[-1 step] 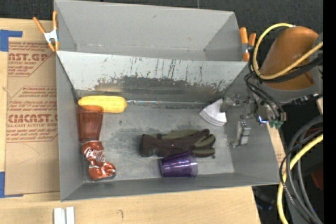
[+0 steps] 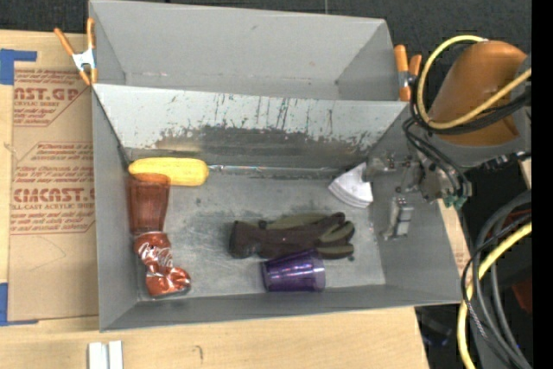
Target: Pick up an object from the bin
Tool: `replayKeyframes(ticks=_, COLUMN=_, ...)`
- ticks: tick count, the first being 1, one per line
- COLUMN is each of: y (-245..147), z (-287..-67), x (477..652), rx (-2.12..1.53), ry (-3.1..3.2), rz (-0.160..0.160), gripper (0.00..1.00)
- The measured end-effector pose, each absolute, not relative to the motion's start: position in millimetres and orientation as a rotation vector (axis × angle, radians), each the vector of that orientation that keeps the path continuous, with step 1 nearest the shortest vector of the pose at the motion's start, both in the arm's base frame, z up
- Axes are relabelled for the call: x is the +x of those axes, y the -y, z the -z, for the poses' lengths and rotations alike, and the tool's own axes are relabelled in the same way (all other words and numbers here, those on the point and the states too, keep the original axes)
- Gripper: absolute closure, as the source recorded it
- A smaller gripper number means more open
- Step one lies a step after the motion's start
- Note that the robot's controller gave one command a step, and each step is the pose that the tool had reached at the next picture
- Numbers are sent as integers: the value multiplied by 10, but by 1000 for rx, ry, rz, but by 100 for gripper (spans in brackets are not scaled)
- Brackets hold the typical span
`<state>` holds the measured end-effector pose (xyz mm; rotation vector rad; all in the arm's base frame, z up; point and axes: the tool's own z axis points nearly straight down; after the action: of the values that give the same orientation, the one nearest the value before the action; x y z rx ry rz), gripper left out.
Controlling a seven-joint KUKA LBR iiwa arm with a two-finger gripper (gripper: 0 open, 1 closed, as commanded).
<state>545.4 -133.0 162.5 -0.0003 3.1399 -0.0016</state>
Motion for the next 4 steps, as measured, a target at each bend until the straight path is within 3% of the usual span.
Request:
replayKeyframes(ticks=1, y=694, z=-795, x=5258, rx=-6, ry=-3136, rz=1, gripper=0)
replayKeyframes(ticks=3, y=546, z=-1071, x=5283, rx=-157, ry=-3132, rz=-1, gripper=0)
replayKeyframes(ticks=4, y=394, z=-706, x=5278, rx=100, ry=-3139, rz=-2, gripper=0)
